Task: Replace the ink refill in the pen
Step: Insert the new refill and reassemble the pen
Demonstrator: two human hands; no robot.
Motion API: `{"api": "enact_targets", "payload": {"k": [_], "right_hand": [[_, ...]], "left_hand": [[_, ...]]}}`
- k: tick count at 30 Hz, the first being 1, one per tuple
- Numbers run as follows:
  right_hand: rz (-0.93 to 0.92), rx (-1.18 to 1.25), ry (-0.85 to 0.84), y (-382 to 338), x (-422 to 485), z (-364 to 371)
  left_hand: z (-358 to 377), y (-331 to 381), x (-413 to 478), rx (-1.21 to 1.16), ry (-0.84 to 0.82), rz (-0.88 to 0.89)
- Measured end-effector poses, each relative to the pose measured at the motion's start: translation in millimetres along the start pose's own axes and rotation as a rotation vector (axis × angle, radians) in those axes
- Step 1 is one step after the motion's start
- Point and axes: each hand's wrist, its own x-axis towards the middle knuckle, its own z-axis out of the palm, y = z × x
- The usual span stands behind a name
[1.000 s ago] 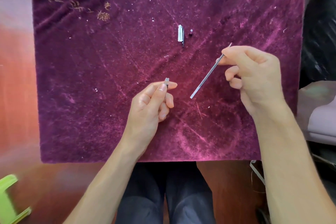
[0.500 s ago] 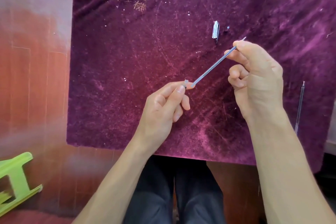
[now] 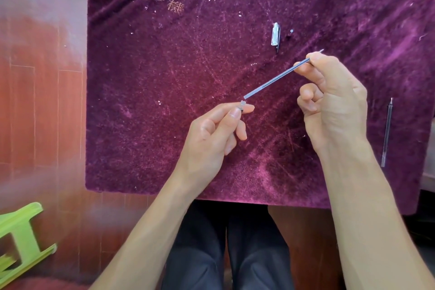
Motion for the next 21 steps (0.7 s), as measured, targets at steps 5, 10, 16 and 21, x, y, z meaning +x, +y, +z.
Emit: {"api": "enact_targets", "payload": {"k": [5,10,16,21], "right_hand": [[-0.022,-0.017,-0.003,-1,-1,-2],[-0.074,-0.090,-0.005,-1,0,-5],[-0.199,-0.198,-0.036,-10,4,-12],[-0.257,-0.251,-0.157,-19,5,-11]], "left_hand": [[-1,-2,1,0.006,-0.010,-0.002],[0,-2,1,0.016,-0.012,-0.003],[3,-3,1,0.088,-0.044,0.015],[9,-4,2,0.118,-0.064,0.011]]}}
